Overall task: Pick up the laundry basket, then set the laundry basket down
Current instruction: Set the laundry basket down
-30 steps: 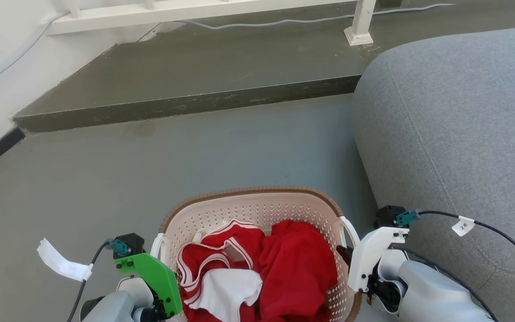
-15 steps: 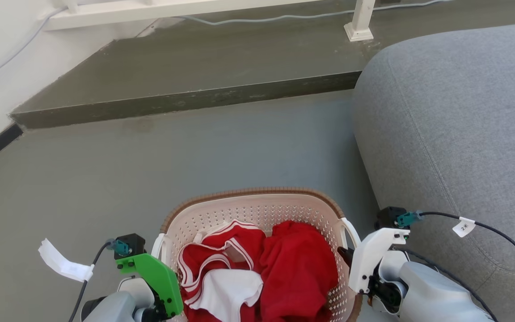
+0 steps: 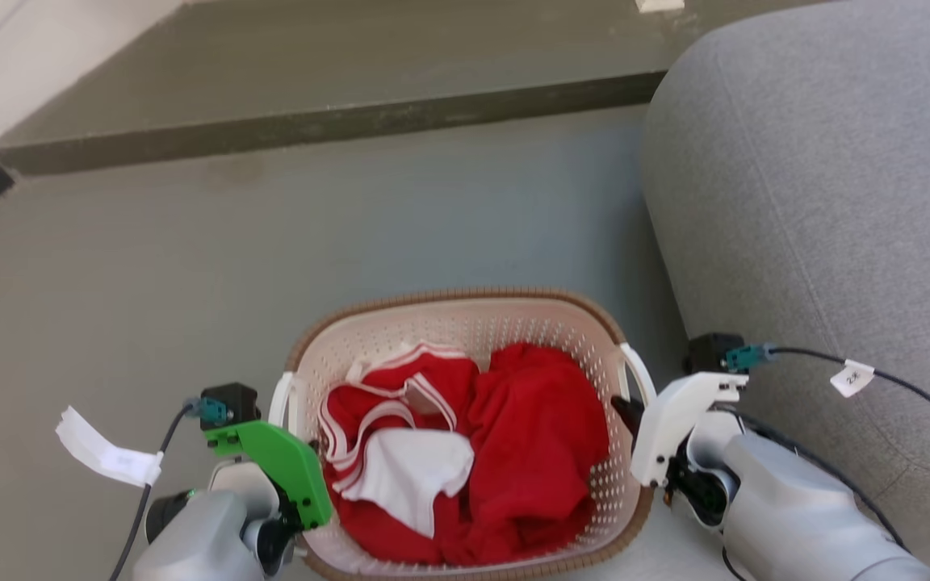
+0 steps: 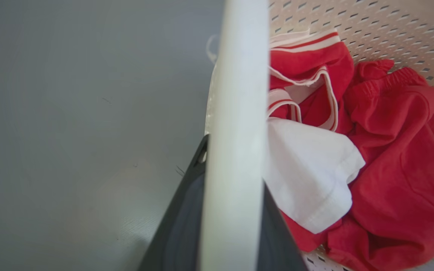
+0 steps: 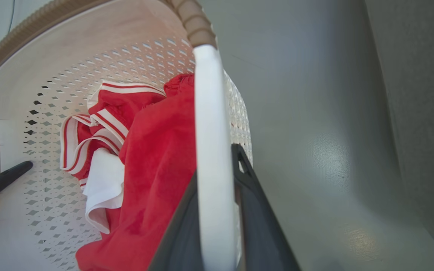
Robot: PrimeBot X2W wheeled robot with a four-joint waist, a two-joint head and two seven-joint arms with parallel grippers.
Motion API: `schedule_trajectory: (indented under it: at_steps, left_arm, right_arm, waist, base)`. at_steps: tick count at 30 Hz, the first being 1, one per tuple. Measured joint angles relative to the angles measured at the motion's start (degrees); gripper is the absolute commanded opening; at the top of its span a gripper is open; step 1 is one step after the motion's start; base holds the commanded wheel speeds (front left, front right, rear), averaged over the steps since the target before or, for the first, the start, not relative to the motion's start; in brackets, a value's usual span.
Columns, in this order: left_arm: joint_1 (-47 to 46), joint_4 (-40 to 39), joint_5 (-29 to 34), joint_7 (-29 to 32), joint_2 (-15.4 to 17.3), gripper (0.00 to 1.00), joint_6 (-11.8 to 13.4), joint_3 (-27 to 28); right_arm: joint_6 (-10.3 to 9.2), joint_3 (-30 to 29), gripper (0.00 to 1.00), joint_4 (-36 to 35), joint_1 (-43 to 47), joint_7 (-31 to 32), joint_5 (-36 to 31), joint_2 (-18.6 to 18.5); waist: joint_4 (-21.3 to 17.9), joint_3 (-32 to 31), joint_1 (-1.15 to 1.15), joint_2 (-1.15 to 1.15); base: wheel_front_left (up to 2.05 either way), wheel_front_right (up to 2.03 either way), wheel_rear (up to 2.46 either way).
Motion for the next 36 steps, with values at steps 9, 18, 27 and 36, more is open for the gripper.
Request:
schedule_trajectory:
  at_steps: [9, 18, 27, 36]
  left_arm:
    - [-3.5, -0.01, 0.15, -3.34, 0.02, 0.0, 0.29, 0.2]
    - [-7.48, 0.08, 0.55, -6.22, 0.11, 0.0, 0.29, 0.74]
    - [-11.61, 0.1, 1.04, -8.68, 0.6, 0.0, 0.26, 1.36]
    - [-15.46, 0.25, 1.4, -10.03, 1.32, 0.0, 0.2, 1.48]
  right_arm:
    - [0.0, -0.33, 0.0, -0.46, -3.53, -2.27, 0.0, -0.19]
    - [-0.01, -0.63, 0.0, -0.57, -6.83, -4.16, 0.0, -0.32]
    - [0.0, -1.0, 0.0, -0.85, -11.24, -6.66, -0.01, -0.3]
    - [0.0, -0.93, 0.0, -1.18, -14.58, -8.47, -0.15, -0.22]
  waist:
    - [0.28, 5.24, 0.0, 0.0]
    - [0.57, 11.6, 0.0, 0.0]
    - [0.71, 17.63, 0.01, 0.0]
    - [0.52, 23.88, 0.01, 0.0]
  base:
    - [0.0, 0.0, 0.0]
    - [0.0, 0.0, 0.0]
    - [0.0, 0.0, 0.0]
    - [0.0, 0.0, 0.0]
